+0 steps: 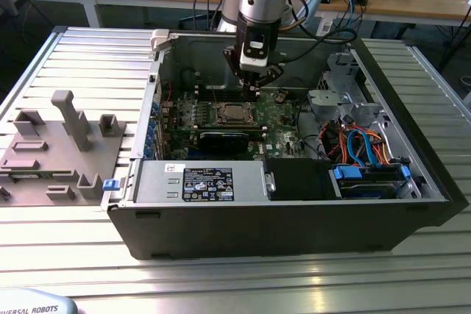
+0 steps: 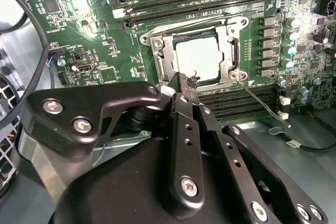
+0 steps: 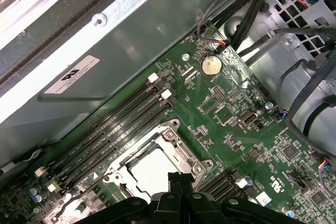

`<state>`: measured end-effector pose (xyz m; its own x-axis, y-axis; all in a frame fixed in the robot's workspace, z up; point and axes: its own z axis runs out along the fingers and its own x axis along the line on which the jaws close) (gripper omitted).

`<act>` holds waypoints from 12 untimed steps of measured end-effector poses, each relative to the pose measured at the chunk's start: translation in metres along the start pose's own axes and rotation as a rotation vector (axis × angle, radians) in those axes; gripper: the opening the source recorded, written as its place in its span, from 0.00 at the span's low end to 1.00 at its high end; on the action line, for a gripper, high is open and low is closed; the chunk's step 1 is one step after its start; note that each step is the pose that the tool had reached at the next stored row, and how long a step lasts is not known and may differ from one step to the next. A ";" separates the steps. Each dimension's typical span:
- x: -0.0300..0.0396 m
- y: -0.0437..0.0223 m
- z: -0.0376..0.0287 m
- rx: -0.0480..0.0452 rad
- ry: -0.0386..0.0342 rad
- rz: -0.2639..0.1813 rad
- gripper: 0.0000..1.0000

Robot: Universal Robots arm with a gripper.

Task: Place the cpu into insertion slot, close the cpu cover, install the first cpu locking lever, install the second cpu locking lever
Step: 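Install the first cpu locking lever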

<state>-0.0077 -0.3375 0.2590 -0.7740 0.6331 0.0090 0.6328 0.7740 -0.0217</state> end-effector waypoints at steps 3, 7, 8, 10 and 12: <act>0.0000 0.0000 0.0000 0.0001 -0.0002 -0.010 0.11; 0.0000 0.0000 0.0000 0.0001 -0.0004 -0.017 0.11; 0.0000 0.0000 0.0000 0.0002 -0.0004 -0.018 0.11; 0.0000 0.0000 0.0000 0.0002 -0.0005 -0.021 0.11; 0.0000 0.0000 0.0000 0.0002 -0.0006 -0.026 0.11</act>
<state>-0.0077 -0.3375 0.2590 -0.7900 0.6131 0.0090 0.6128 0.7899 -0.0217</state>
